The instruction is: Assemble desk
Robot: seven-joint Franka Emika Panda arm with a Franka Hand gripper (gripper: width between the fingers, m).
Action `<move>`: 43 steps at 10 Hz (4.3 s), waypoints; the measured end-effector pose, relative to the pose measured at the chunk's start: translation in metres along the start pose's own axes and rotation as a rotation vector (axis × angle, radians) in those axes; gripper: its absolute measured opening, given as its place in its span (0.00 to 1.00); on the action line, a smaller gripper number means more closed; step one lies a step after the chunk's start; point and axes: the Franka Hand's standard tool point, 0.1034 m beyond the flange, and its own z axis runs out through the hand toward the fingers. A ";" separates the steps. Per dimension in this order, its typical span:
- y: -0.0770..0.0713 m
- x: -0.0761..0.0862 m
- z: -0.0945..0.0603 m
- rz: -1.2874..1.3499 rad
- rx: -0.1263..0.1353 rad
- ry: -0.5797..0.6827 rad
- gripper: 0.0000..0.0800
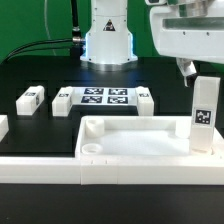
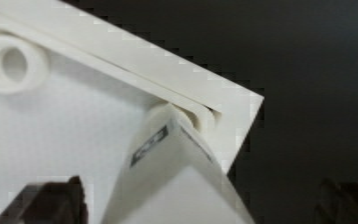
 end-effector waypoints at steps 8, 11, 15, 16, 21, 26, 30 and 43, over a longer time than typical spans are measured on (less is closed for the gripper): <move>0.000 0.002 -0.001 -0.726 -0.086 0.039 0.81; 0.000 0.001 0.000 -0.782 -0.089 0.033 0.69; 0.001 0.002 0.000 -0.765 -0.089 0.035 0.36; 0.001 0.002 0.000 -0.765 -0.089 0.034 0.36; 0.004 0.003 0.000 -0.319 -0.055 0.058 0.36; 0.009 0.002 0.000 0.224 0.024 0.054 0.36; 0.008 0.000 0.001 0.398 0.034 0.036 0.36; 0.001 -0.002 0.002 0.979 0.138 -0.064 0.60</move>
Offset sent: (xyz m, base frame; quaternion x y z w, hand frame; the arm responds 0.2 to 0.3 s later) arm 0.0000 0.0000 0.0000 0.0000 0.0000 -0.1296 0.9916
